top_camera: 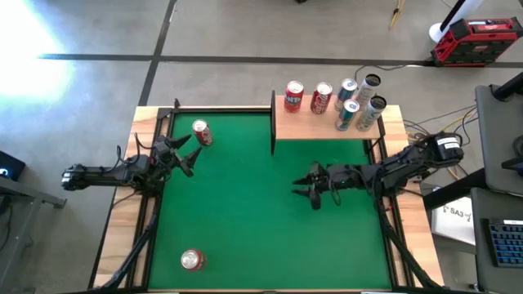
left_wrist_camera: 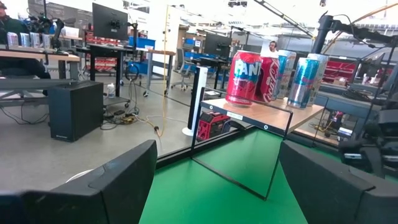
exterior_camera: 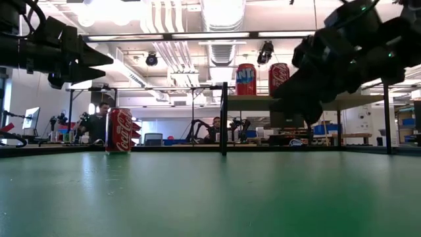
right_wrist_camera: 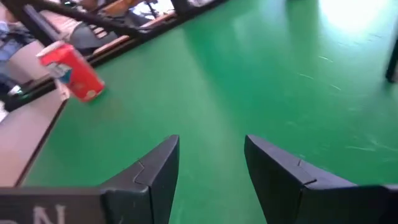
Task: Place canned beverage on shelf
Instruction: Put the red white soda can on the shelf aligned with the other red white soda can
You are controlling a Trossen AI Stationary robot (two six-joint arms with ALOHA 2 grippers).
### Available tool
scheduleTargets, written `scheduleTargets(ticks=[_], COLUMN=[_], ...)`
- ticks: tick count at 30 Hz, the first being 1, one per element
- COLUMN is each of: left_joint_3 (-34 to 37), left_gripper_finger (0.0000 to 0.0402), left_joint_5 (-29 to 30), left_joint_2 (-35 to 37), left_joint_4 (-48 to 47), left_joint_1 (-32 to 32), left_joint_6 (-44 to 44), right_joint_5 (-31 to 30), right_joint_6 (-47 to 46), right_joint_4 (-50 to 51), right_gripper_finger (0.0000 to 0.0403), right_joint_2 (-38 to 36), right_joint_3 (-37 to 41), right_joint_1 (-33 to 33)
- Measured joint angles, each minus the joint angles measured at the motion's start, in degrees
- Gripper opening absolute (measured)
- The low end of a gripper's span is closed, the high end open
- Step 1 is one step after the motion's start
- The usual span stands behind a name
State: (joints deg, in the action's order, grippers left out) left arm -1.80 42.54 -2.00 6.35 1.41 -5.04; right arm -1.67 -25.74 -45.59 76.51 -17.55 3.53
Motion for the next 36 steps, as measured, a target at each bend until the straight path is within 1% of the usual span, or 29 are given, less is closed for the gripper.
scheduleTargets(ticks=[1,4,6,7,9,11,13,16,18,20,23,27,29,31,33,36], left_joint_3=[0.0,0.0,0.0,0.0,0.0,0.0,0.0,0.0,0.0,0.0,0.0,0.0,0.0,0.0,0.0,0.0], left_gripper_finger=[0.0324,0.0324,0.0324,0.0324,0.0324,0.0324,0.0324,0.0324,0.0324,0.0324,0.0324,0.0324,0.0324,0.0324,0.0324,0.0324], left_joint_5=[0.0,0.0,0.0,0.0,0.0,0.0,0.0,0.0,0.0,0.0,0.0,0.0,0.0,0.0,0.0,0.0], left_joint_2=[0.0,0.0,0.0,0.0,0.0,0.0,0.0,0.0,0.0,0.0,0.0,0.0,0.0,0.0,0.0,0.0], left_joint_4=[0.0,0.0,0.0,0.0,0.0,0.0,0.0,0.0,0.0,0.0,-0.1,0.0,0.0,0.0,0.0,0.0], left_joint_1=[0.0,0.0,0.0,0.0,0.0,0.0,0.0,0.0,0.0,0.0,0.0,0.0,0.0,0.0,0.0,0.0], left_joint_6=[0.0,0.0,0.0,0.0,0.0,0.0,0.0,0.0,0.0,0.0,0.0,0.0,0.0,0.0,0.0,0.0], right_joint_5=[0.0,-0.7,-2.2,-2.4,-1.7,1.3,5.6,9.4,9.6,9.5,8.2,4.9,2.8,0.8,-1.4,-2.0], right_joint_6=[-0.8,-10.4,-9.3,-5.9,3.9,15.0,23.6,29.0,29.8,29.8,29.8,28.9,26.6,26.3,28.3,30.1], right_joint_4=[0.2,2.7,3.4,3.1,1.7,-0.4,-1.7,-2.3,-2.3,0.1,8.0,21.0,21.6,21.0,21.2,21.3], right_gripper_finger=[0.0173,0.0173,0.0173,0.0173,0.0173,0.0173,0.0173,0.0173,0.0173,0.0173,0.0173,0.0173,0.0173,0.0173,0.0173,0.0173], right_joint_2=[0.1,0.0,-0.1,-0.1,-0.6,-1.2,-2.4,-4.1,-5.1,-7.3,-13.5,-25.3,-31.3,-36.4,-40.8,-45.9], right_joint_3=[0.1,0.2,0.6,0.6,0.6,0.7,0.7,0.2,0.1,0.1,0.2,2.0,3.8,5.7,7.5,10.0], right_joint_1=[-0.8,-2.1,-2.5,-2.5,-2.3,-2.2,-2.2,-2.2,-2.2,-2.3,-2.5,-1.8,-0.6,0.8,1.9,2.5])
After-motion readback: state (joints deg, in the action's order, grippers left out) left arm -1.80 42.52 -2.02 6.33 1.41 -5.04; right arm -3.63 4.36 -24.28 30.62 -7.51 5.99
